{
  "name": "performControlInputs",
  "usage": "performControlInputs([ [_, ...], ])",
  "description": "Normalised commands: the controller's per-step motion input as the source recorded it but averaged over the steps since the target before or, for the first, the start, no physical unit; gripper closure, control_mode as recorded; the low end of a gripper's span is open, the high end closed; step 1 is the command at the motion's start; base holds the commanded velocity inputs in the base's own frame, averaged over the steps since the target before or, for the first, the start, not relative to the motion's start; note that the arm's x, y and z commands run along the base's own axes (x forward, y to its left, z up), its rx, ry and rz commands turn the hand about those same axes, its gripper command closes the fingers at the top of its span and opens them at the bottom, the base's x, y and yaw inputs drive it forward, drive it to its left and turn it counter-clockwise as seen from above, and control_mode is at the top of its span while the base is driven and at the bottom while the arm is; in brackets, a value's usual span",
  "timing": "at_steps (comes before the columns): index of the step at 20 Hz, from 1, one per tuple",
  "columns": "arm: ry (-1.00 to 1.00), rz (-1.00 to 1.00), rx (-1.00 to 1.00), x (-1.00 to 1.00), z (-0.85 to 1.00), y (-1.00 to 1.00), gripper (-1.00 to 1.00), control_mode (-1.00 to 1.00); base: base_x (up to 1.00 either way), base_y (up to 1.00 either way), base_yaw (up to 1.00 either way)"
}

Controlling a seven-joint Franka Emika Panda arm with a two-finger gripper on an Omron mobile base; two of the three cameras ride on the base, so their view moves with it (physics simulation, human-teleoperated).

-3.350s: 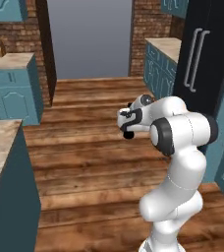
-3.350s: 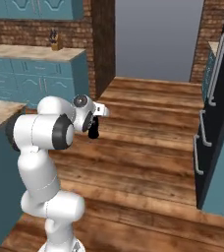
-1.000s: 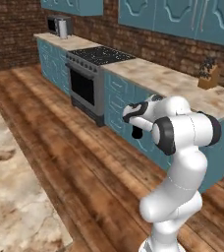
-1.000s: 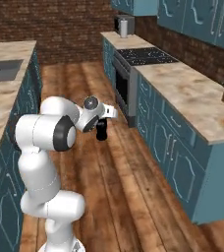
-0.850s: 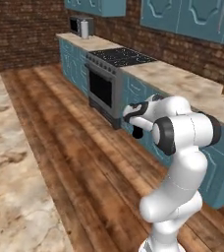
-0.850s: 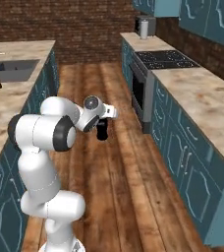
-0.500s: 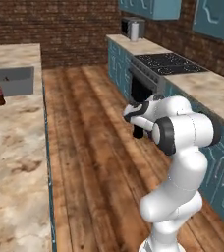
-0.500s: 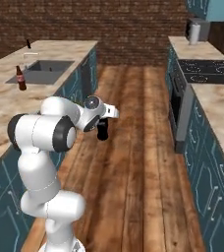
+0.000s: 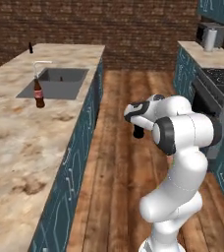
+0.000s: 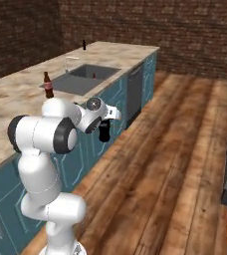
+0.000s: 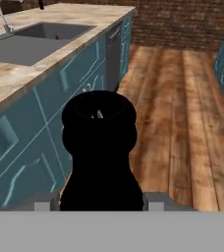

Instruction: Place the large bottle from the dining counter next to the other large bottle outside the sink, and place the small bottle from the dining counter next to the other small bottle inside the sink.

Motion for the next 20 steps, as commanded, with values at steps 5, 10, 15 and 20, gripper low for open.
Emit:
performControlInputs([
  [5, 0.00, 0.00, 0.00, 0.00, 0.00, 0.00, 1.00, 1.00, 0.98, -0.69, 0.60],
  [10, 0.00, 0.00, 0.00, 0.00, 0.00, 0.00, 1.00, 1.00, 0.83, -0.80, 0.59],
  [15, 0.00, 0.00, 0.00, 0.00, 0.00, 0.00, 1.00, 1.00, 0.54, -0.98, 0.52],
  [20, 0.00, 0.00, 0.00, 0.00, 0.00, 0.00, 1.00, 1.00, 0.48, -0.97, 0.52],
])
